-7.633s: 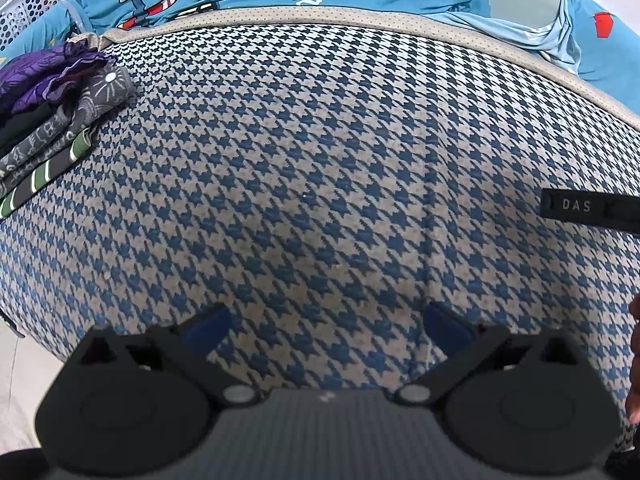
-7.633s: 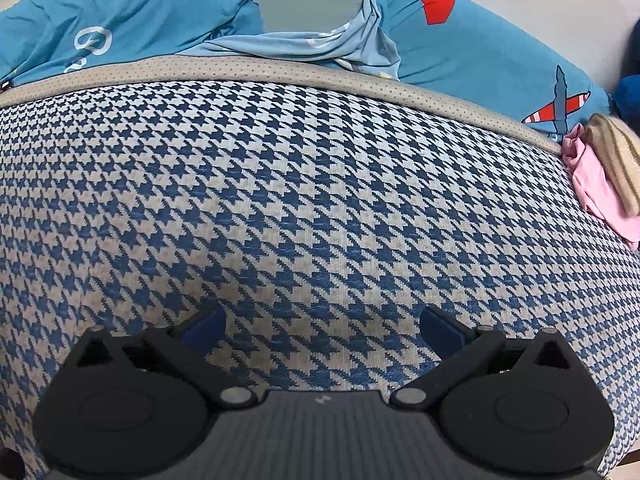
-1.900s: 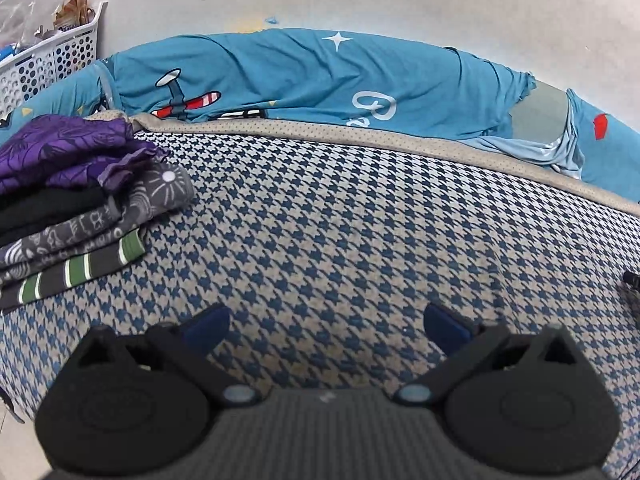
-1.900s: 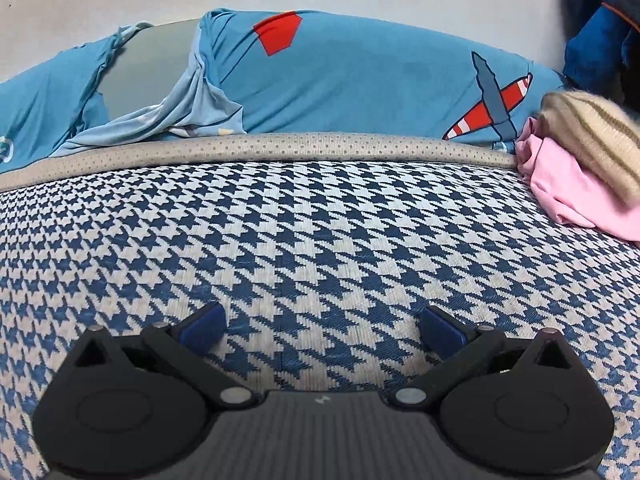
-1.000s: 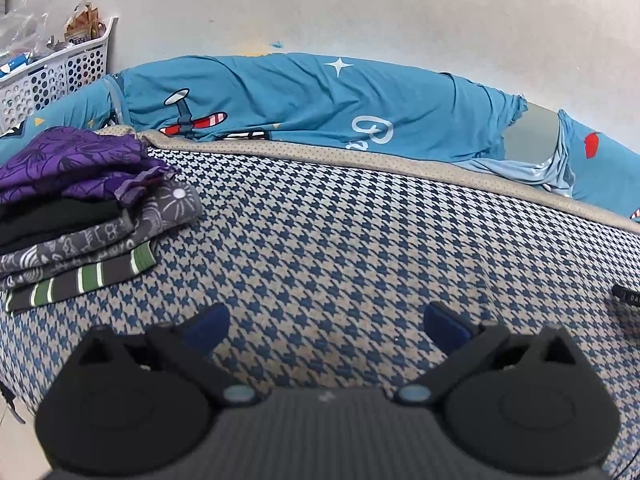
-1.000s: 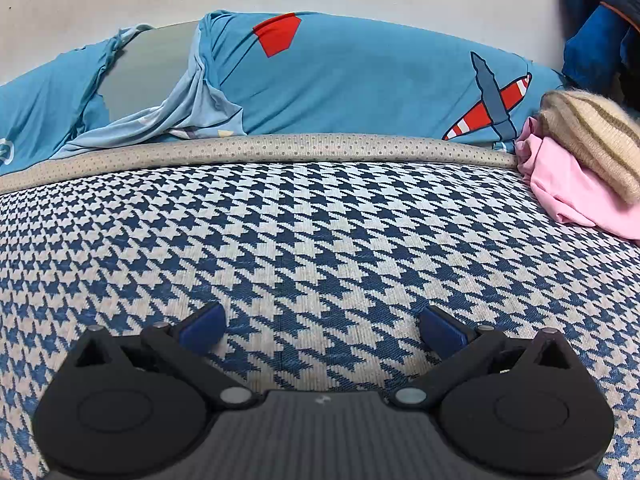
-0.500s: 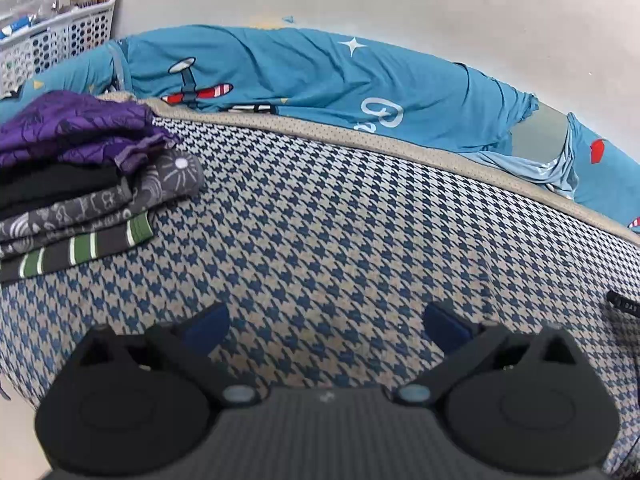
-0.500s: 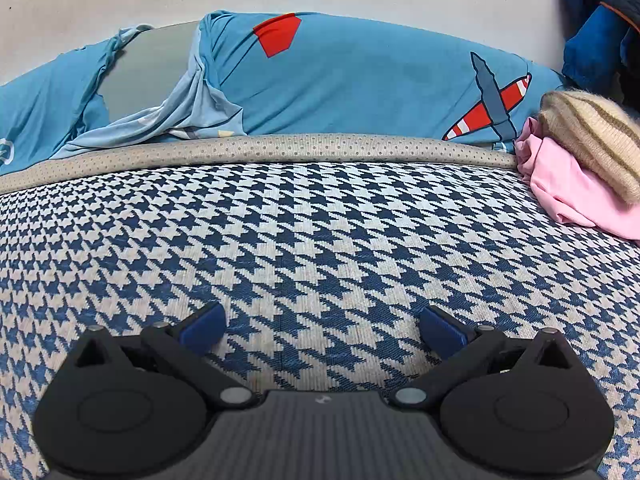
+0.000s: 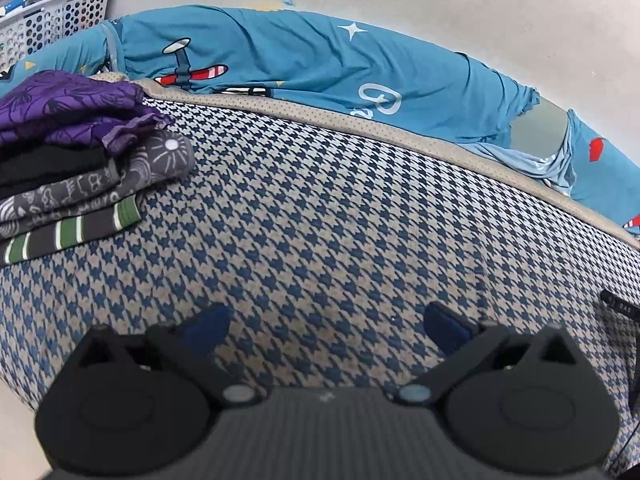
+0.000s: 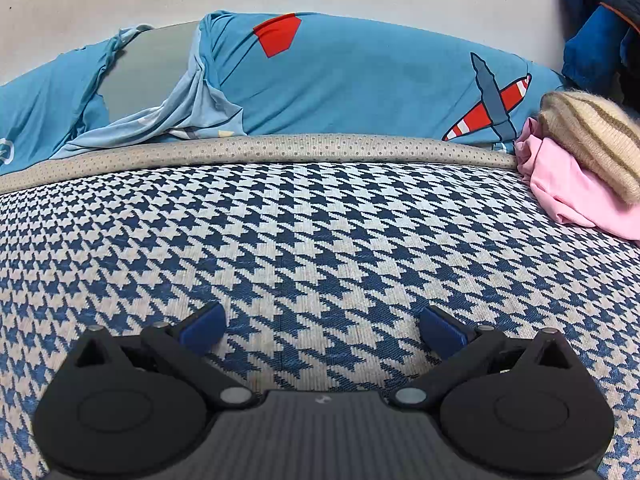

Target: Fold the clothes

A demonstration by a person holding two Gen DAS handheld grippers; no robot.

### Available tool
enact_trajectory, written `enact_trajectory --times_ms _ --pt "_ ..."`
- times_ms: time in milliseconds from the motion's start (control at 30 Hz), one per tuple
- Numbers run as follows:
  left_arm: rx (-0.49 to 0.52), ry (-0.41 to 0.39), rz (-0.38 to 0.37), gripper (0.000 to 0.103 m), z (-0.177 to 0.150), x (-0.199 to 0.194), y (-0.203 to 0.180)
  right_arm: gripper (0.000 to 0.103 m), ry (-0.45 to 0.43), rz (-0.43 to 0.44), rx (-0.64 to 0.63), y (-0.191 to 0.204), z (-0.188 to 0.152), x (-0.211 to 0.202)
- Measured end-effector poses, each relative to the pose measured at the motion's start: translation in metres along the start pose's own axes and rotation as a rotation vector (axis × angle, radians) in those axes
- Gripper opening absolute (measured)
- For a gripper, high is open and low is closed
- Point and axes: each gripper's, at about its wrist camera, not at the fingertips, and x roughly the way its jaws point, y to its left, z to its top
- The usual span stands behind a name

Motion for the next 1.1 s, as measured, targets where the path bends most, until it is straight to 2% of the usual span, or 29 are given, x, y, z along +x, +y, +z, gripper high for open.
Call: enact_trajectory --times_ms 400,567,800,933,1100 --pt "-0.026 0.04 0.069 0.103 -0.007 0.011 0.011 0.103 -0.001 -0.002 0.0 0.001 -0.001 0.001" --pt "-0.114 0.026 0.096 0.103 -0.004 0.007 0.032 0.103 -0.002 -0.003 0.0 0.001 -0.001 0.0" --pt "-0.222 -0.037 0.251 0.103 0.006 -0.007 0.074 0.103 -0.002 -0.004 0.001 0.001 -0.001 0.0" --pt "-0.305 -0.079 0.309 0.103 0.009 -0.018 0.103 0.103 -0.002 -0.003 0.002 0.002 -0.001 0.0" --pt "-0.335 -0.087 0.391 0.103 0.01 -0.023 0.128 0.103 -0.002 -0.003 0.001 0.002 -0.001 0.0"
